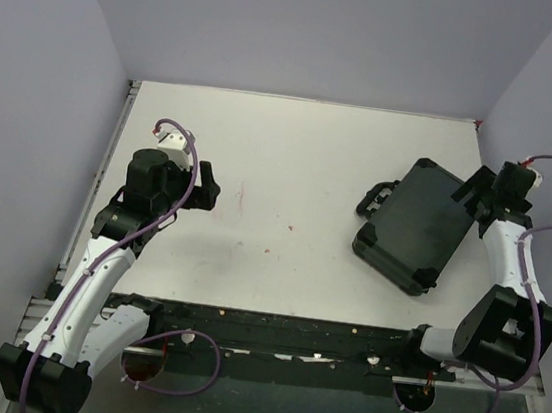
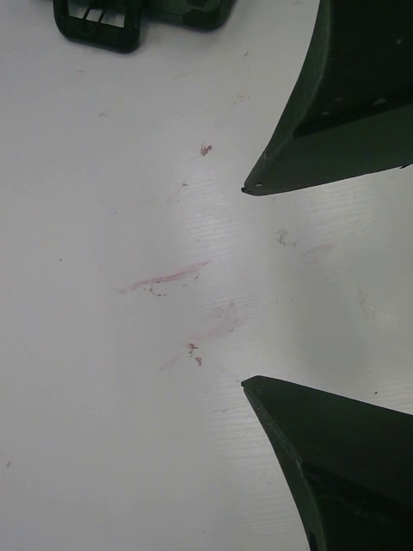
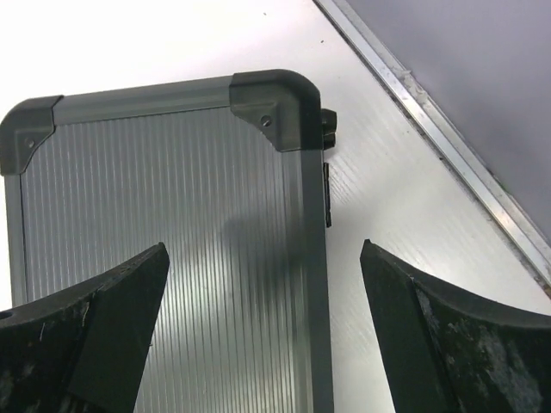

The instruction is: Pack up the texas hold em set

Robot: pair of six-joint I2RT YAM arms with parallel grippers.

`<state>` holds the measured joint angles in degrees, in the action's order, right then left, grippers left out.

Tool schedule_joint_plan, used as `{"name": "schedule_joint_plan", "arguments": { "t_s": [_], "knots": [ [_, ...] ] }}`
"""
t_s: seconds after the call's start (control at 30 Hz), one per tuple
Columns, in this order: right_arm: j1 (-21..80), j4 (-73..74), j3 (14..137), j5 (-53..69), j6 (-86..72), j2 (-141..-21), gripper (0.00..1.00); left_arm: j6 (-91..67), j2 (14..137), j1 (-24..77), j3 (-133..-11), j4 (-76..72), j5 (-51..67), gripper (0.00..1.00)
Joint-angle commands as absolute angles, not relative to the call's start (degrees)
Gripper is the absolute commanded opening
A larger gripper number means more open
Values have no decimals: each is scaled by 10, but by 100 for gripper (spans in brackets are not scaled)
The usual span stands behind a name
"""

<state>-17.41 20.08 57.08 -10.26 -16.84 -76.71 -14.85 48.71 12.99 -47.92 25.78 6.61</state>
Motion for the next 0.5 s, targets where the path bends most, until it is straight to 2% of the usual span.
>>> {"name": "schedule_joint_plan", "arguments": {
  "t_s": [0.0, 0.2, 0.47],
  "knots": [
    [-232, 113, 536, -30, -192, -780, 100, -149, 477, 138, -475, 248, 78, 94],
    [-268, -15, 481, 116, -207, -819, 100, -148, 475, 139, -475, 249, 77, 94],
    [-267, -80, 483, 294, -181, -881, 98, -147, 475, 139, -477, 250, 82, 95]
  ]
}}
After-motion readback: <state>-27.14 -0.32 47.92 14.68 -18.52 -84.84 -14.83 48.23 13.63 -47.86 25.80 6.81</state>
